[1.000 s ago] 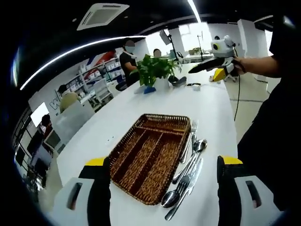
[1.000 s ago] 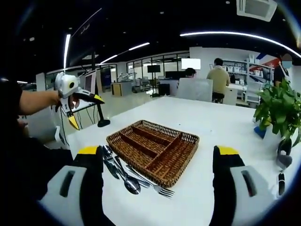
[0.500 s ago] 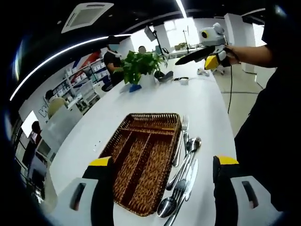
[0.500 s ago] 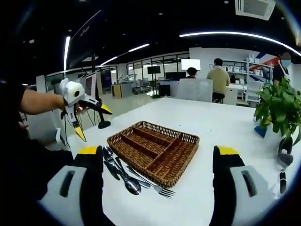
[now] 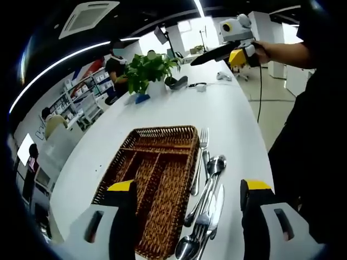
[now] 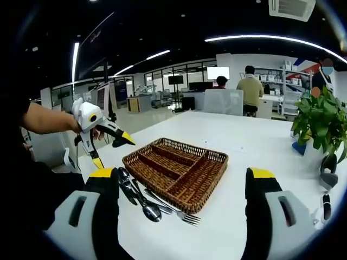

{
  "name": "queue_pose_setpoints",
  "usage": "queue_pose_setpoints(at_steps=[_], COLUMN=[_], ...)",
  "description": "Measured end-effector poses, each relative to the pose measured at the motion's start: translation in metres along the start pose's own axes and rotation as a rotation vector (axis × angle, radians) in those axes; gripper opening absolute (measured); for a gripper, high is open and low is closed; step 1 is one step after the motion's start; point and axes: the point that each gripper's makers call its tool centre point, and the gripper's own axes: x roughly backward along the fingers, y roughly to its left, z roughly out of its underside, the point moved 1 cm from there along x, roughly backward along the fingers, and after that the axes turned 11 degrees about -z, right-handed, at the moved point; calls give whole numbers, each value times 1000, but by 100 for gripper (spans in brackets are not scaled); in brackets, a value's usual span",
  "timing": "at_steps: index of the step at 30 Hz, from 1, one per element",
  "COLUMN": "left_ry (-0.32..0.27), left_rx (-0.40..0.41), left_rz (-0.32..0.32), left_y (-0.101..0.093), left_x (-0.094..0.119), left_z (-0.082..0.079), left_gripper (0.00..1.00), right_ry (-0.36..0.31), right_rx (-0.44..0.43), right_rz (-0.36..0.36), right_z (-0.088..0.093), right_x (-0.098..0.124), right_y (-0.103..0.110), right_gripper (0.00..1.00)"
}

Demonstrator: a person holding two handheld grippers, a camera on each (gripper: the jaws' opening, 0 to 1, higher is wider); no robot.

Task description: Arrange the knives, forks, and spoons in their matching storage slots by inserting each utensil handle-first until every utensil is classified and aligned in the correct compartment

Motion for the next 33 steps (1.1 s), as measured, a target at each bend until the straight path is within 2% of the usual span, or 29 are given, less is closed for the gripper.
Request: queue_pose_setpoints(at_steps=[17, 28, 33], left_ry=[24, 53, 57], left_rx=[-40, -50, -52], left_rz=[81, 125, 144], left_y=[-24, -37, -40], left_x=[-24, -49, -58], left_z=[6, 14, 16], left_gripper=[64, 48, 44], right_ry=[-3, 9, 12], right_rx=[-16, -26, -31], right_rz=[4, -1, -4], right_z=[6, 12, 15], right_x=[7, 5, 5], right_y=[-7, -7, -8], right_gripper=[100, 100, 100])
